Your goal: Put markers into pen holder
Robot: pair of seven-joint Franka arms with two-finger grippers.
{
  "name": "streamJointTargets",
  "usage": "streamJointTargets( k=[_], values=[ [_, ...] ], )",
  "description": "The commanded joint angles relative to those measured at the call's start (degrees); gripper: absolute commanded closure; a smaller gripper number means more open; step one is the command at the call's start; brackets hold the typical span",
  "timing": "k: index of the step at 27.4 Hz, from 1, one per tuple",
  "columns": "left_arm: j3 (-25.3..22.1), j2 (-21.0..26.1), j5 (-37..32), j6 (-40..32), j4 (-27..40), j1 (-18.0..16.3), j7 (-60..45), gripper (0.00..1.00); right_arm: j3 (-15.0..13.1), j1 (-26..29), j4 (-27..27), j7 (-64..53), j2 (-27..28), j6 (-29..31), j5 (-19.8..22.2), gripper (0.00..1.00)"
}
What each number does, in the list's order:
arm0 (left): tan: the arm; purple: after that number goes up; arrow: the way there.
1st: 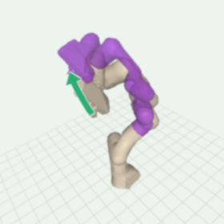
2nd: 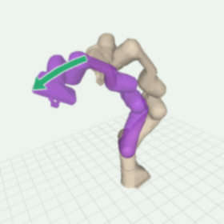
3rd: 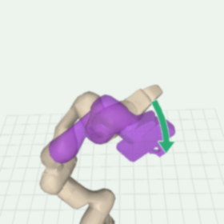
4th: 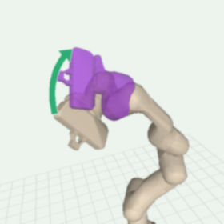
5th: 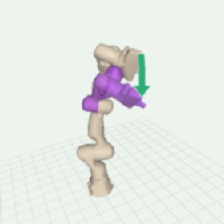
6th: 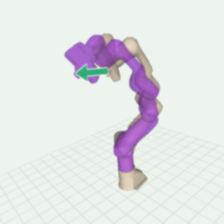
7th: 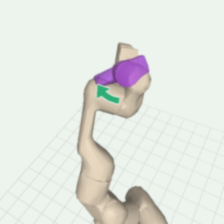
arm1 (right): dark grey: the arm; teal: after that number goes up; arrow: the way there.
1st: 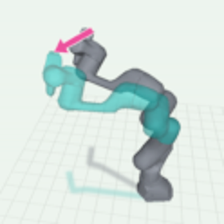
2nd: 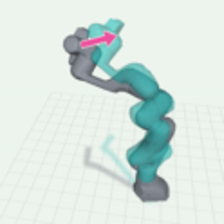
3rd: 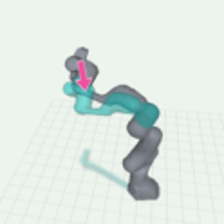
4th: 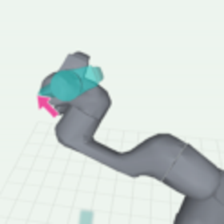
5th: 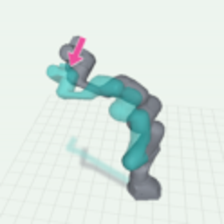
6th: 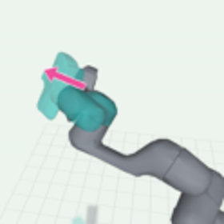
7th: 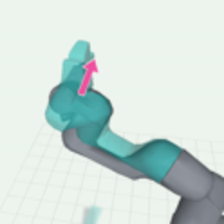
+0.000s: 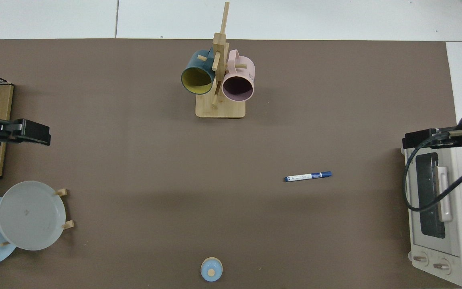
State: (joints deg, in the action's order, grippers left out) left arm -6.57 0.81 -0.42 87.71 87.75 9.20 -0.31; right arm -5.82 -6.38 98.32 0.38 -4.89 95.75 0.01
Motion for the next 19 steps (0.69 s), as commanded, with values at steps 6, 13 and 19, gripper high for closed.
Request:
streamJointTargets(
  k=[6, 13, 19],
  values=[
    [0.69, -0.81, 2.35, 1.06, 1.28, -0.14, -4.52, 0.0, 0.37, 0.85, 0.56, 0.32, -0.64, 0.93, -1.16, 0.0],
    [0.07, 0.34, 2.18, 3.33, 1.81, -0.41, -4.17, 0.0, 0.28, 0.85, 0.56, 0.41, -0.56, 1.02, -1.07, 0.0],
    [-0.1, 0.95, 1.65, 4.31, 1.98, -0.23, -3.73, 0.0, 0.28, 0.5, 0.56, 0.24, -0.64, 0.93, -0.9, 0.0]
  ],
)
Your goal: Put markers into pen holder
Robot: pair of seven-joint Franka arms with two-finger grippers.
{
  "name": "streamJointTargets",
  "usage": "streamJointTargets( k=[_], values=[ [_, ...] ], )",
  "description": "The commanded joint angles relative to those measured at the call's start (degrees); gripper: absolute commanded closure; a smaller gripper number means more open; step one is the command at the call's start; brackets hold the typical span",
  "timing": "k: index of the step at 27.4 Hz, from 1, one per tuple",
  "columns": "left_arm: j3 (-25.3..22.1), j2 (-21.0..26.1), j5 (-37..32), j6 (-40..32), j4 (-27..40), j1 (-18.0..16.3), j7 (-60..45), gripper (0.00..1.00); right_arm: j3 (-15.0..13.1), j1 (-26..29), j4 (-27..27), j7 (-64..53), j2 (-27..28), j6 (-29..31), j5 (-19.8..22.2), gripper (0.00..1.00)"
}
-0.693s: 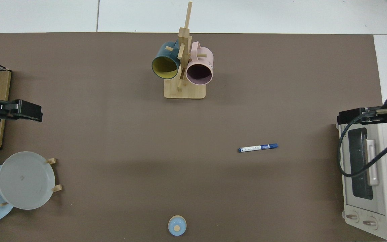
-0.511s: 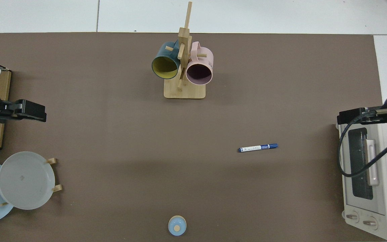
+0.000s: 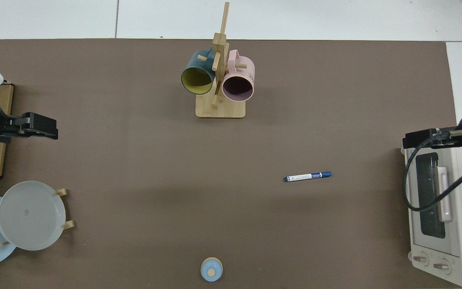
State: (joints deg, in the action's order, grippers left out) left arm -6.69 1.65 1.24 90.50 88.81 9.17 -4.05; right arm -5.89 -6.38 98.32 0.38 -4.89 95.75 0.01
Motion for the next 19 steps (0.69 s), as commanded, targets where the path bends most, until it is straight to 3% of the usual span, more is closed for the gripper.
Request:
streamJointTargets(
  k=[1, 12, 19],
  values=[
    [0.01, 0.11, -0.01, 1.44, 0.93, -0.2, 0.18, 0.0, 0.35, 0.23, 0.56, 0.23, -0.73, 0.67, -0.63, 0.0],
    [0.01, 0.02, -1.33, 3.72, 2.77, -0.47, 3.34, 0.0, 0.26, 0.84, 0.91, 1.81, -0.82, 0.84, -0.81, 0.0],
    [0.01, -0.33, -1.77, 4.95, 3.83, -0.55, 5.28, 0.0, 0.35, 0.23, 2.22, 15.33, -0.73, 2.95, -0.81, 0.0]
  ],
)
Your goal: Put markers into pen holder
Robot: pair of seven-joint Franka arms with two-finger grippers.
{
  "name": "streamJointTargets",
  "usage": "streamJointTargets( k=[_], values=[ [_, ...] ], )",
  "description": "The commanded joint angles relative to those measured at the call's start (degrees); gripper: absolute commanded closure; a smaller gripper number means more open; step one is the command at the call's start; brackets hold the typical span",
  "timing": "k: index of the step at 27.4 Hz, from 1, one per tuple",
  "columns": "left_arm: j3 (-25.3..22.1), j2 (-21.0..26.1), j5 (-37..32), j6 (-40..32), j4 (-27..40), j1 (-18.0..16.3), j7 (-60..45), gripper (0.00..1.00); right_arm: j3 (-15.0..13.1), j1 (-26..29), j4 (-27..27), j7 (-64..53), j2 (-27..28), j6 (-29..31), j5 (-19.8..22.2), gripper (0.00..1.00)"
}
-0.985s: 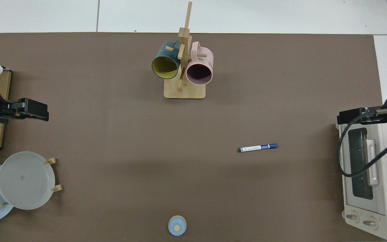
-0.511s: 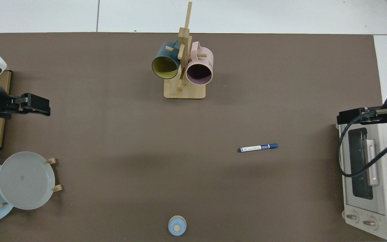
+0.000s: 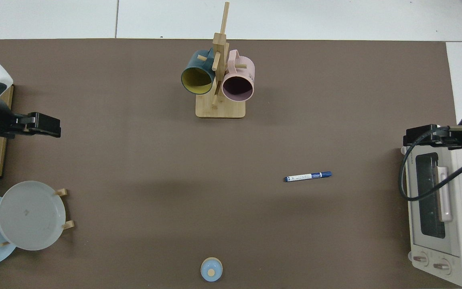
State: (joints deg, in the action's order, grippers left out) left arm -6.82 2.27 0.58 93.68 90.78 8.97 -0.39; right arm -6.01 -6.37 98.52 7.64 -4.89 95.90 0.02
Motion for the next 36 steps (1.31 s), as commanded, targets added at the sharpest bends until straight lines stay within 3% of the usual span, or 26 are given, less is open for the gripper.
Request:
streamJointTargets(
  k=[1, 16, 20, 28, 32, 36],
  values=[
    [0.14, -0.95, -1.1, 1.68, 1.95, -0.36, 1.62, 0.0, 0.56, 0.13, 2.29, 9.74, -0.73, 2.89, -0.81, 0.0],
    [0.14, -1.65, -0.93, -0.08, 2.47, -1.06, 1.79, 0.0, 1.0, -4.17, 6.69, 29.69, 1.2, 8.78, -1.86, 0.0],
    [0.14, -2.61, -0.93, 0.01, 3.52, -1.06, 1.79, 0.0, 0.91, -5.67, 8.62, 40.49, 3.04, 13.07, -4.49, 0.0],
    [0.31, -9.64, -1.1, 6.51, 13.63, -0.8, 2.49, 0.0, 1.0, -6.55, 12.22, 55.01, 6.47, 15.27, -11.79, 0.0],
    [0.31, -10.09, -1.1, 6.69, 14.25, -0.8, 3.9, 0.0, 1.0, -7.08, 18.1, 59.76, 7.61, 24.05, -15.48, 0.0],
    [0.31, -9.91, -1.02, 6.6, 13.9, -0.53, 3.82, 0.0, 0.91, -7.17, 20.39, 61.26, 9.2, 25.56, -16.8, 0.0]
  ],
)
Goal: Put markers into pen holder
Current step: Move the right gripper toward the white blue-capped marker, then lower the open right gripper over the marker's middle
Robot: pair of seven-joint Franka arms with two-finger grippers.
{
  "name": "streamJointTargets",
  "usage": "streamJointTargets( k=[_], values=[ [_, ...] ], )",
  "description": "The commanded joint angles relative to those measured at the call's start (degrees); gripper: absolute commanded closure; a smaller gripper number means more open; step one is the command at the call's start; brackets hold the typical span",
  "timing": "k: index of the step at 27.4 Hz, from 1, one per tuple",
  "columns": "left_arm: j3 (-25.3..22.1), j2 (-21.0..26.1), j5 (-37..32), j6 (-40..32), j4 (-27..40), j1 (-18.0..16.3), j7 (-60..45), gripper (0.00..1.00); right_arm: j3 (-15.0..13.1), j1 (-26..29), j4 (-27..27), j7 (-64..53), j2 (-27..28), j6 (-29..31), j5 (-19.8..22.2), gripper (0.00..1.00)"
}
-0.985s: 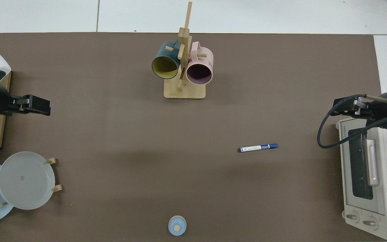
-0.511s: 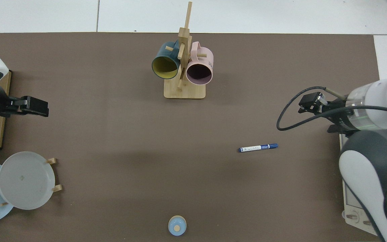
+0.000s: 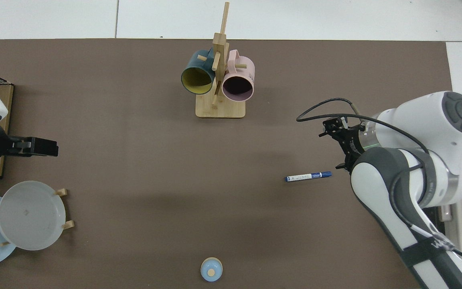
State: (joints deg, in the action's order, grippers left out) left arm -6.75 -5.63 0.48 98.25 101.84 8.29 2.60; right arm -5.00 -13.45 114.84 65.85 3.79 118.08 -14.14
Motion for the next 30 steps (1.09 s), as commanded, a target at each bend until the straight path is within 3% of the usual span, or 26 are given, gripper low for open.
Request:
streamJointTargets(
  k=[1, 12, 18, 21, 26, 30],
  values=[
    [0.33, -1.93, -0.92, 2.03, 2.66, 0.15, 0.74, 0.0, -0.1, -0.09, 5.2, 2.97, 0.51, 3.74, -3.43, 0.0],
    [0.42, -1.67, -0.92, 2.12, 2.48, 0.5, 1.52, 0.0, -0.1, 3.6, 11.63, 2.09, 0.42, 8.57, -12.92, 0.0],
    [0.85, -1.32, -0.92, 2.47, 2.48, -0.2, 4.42, 0.0, -0.19, 2.9, 14.27, 0.78, 1.66, 11.74, -22.06, 0.0],
    [1.47, -1.32, -0.92, 2.38, 2.48, -0.99, 4.51, 0.0, -0.19, 2.81, 14.18, 1.48, 1.66, 11.83, -22.77, 0.0],
    [6.83, -1.14, -0.84, 2.29, 2.4, -6.18, 4.6, 0.0, -0.28, 3.69, 14.71, 0.51, 1.74, 11.83, -22.69, 0.0],
    [6.83, -1.05, -0.75, 1.77, 1.35, -6.01, 4.52, 0.0, -0.28, 3.08, 16.11, -0.37, 2.01, 12.18, -22.69, 0.0]
  ],
)
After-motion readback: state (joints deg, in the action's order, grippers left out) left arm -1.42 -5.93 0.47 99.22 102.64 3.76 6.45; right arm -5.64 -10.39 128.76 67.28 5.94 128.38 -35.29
